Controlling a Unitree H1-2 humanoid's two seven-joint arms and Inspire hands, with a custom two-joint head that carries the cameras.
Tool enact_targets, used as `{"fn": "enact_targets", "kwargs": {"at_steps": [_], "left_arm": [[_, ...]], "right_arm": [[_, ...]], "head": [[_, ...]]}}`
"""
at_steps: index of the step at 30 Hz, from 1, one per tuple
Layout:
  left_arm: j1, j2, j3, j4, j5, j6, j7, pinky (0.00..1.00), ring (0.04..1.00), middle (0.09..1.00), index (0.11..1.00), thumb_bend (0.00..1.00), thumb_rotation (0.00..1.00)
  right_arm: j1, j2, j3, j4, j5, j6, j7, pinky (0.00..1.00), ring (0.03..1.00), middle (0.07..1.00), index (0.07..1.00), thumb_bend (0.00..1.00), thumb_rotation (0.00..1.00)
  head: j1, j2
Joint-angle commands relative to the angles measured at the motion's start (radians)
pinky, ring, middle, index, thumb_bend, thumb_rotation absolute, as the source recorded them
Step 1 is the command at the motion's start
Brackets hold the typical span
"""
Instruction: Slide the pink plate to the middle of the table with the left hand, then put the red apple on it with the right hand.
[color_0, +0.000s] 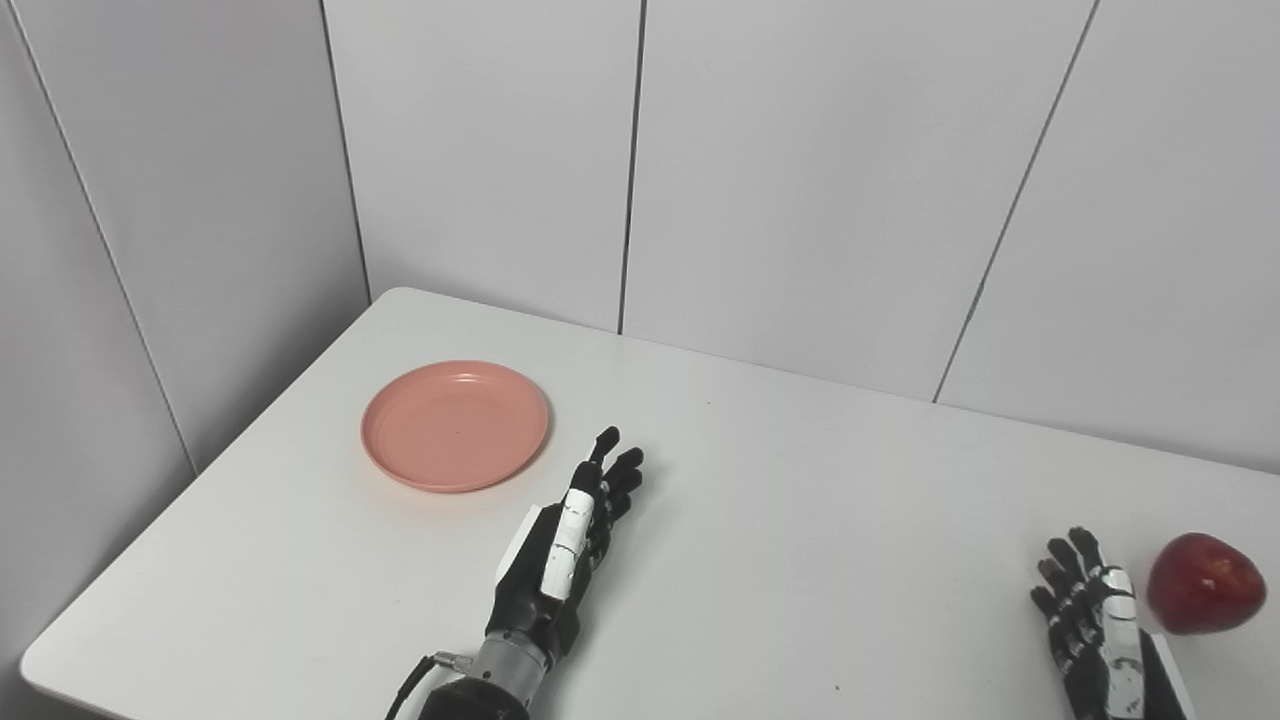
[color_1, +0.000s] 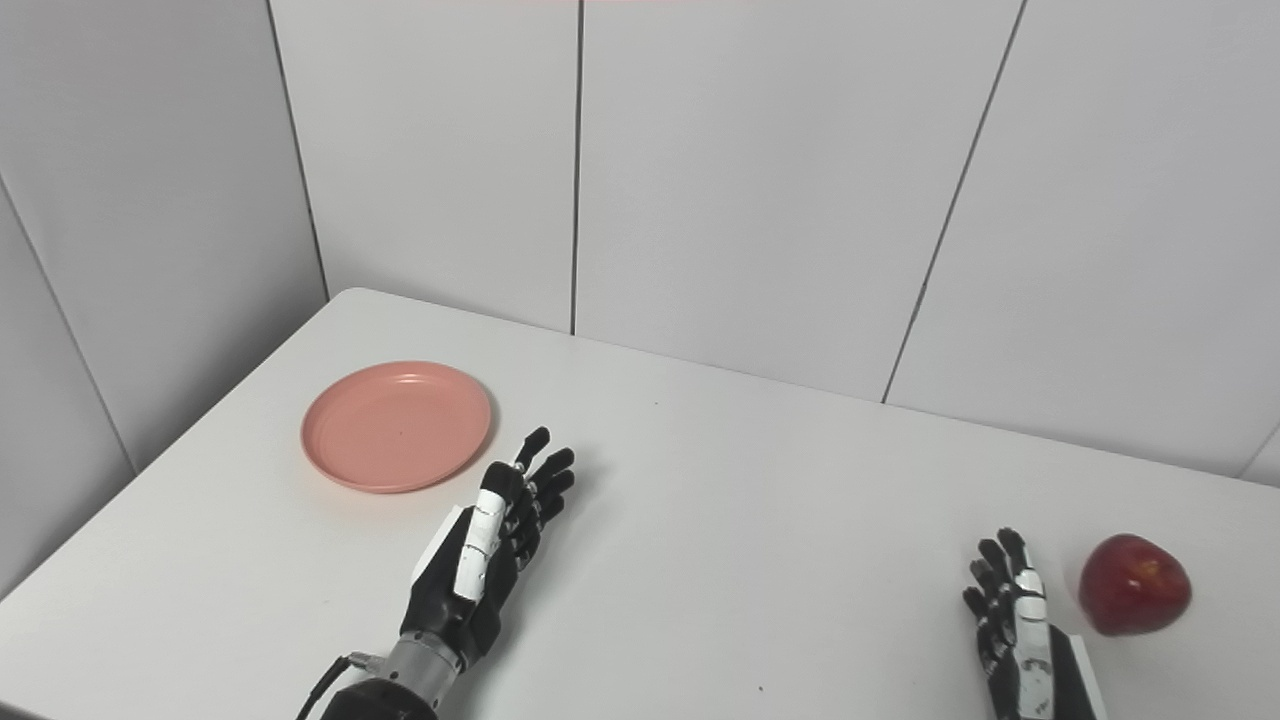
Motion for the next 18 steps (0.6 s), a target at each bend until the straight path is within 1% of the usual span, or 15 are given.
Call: {"fn": "enact_targets", "kwargs": {"at_steps": [1,5,9,12,15,18], "left_arm": [[-0.066,0.056,0.016,-0.055,-0.028,0.020,-0.020,1.00,0.952,0.919,0.917,0.93,0.98],[-0.124,0.083,0.041,-0.091,-0.053,0.084,-0.018,1.00,0.950,0.919,0.895,0.93,0.98],[-0.186,0.114,0.061,-0.120,-0.065,0.137,-0.011,1.00,0.957,0.941,0.917,0.93,1.00],[-0.229,0.126,0.085,-0.131,-0.083,0.170,-0.005,1.00,0.957,0.946,0.911,0.91,1.00],[-0.269,0.145,0.108,-0.127,-0.089,0.179,-0.004,1.00,0.954,0.943,0.898,0.91,1.00],[-0.301,0.166,0.125,-0.114,-0.095,0.174,-0.010,1.00,0.952,0.940,0.892,0.90,1.00]], "right_arm": [[0.043,0.030,0.010,0.036,0.010,-0.032,0.004,1.00,0.992,0.978,1.000,0.76,1.00],[0.045,0.030,0.011,0.033,0.010,-0.031,0.005,1.00,0.992,0.977,1.000,0.77,1.00],[0.048,0.030,0.013,0.029,0.007,-0.030,0.004,1.00,0.993,0.979,1.000,0.77,1.00],[0.049,0.030,0.014,0.029,0.004,-0.033,0.003,1.00,0.991,0.978,1.000,0.76,1.00],[0.048,0.032,0.014,0.031,0.003,-0.034,0.002,1.00,0.988,0.977,1.000,0.76,1.00],[0.049,0.033,0.015,0.028,-0.001,-0.031,0.000,1.00,0.988,0.978,1.000,0.75,1.00]], "head": [[-0.001,0.001],[-0.003,0.003],[-0.004,0.004],[-0.005,0.005],[-0.007,0.005],[-0.008,0.005]]}}
